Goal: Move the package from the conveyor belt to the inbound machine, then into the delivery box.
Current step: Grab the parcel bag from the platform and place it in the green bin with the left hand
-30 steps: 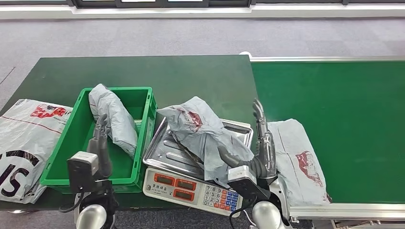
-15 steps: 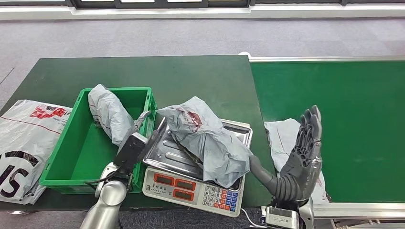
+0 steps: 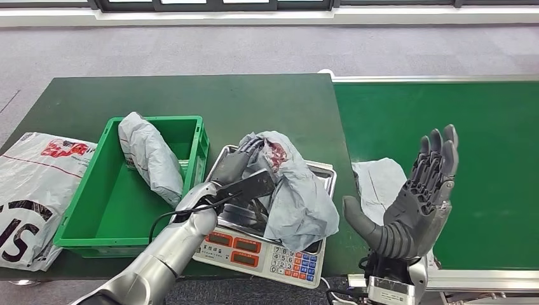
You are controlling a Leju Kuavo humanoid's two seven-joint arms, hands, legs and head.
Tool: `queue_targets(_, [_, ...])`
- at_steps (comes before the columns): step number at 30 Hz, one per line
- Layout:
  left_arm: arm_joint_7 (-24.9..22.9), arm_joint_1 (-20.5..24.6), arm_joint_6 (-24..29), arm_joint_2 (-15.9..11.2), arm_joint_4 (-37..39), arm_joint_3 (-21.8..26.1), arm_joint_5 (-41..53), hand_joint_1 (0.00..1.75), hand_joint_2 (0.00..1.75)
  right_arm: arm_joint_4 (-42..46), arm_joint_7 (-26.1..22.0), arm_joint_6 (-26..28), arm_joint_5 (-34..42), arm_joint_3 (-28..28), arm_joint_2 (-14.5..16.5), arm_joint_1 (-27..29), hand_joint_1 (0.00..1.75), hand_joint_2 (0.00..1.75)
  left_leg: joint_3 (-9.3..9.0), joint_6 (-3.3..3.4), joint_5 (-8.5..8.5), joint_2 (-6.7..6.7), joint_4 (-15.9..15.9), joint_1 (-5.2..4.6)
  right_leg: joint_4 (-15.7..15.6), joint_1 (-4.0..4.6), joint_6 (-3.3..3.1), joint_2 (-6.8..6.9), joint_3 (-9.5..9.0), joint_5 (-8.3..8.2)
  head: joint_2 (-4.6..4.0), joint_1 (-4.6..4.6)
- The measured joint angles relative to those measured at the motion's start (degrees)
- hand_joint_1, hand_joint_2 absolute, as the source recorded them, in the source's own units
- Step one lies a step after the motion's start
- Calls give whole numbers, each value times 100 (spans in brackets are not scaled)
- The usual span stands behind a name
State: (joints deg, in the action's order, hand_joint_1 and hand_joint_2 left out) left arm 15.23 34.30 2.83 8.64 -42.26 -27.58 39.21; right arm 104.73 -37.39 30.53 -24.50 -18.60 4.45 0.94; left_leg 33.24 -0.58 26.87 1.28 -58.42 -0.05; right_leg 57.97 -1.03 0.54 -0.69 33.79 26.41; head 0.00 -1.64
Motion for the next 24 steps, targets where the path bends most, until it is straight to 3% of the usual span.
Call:
queue_targets(14, [82, 292, 205, 185, 582, -527, 179, 0, 175, -227, 14, -258, -4, -22, 84, -133, 0, 175, 2, 4, -3, 14, 0, 0, 0, 0, 1, 18, -9, 1, 0, 0])
queue_targets(18, [82, 311, 219, 194, 626, -596, 199, 175, 175, -253, 5, -262, -4, -22, 94, -133, 0, 175, 1, 5, -3, 15, 0, 0, 0, 0, 1, 20, -10, 1, 0, 0])
queue_targets(24, [123, 351, 362, 195, 728, -718, 312, 175, 175, -257, 3, -284, 32, -22, 95, -134, 0, 175, 2, 5, -4, 15, 0, 0, 0, 0, 1, 21, -10, 1, 0, 0])
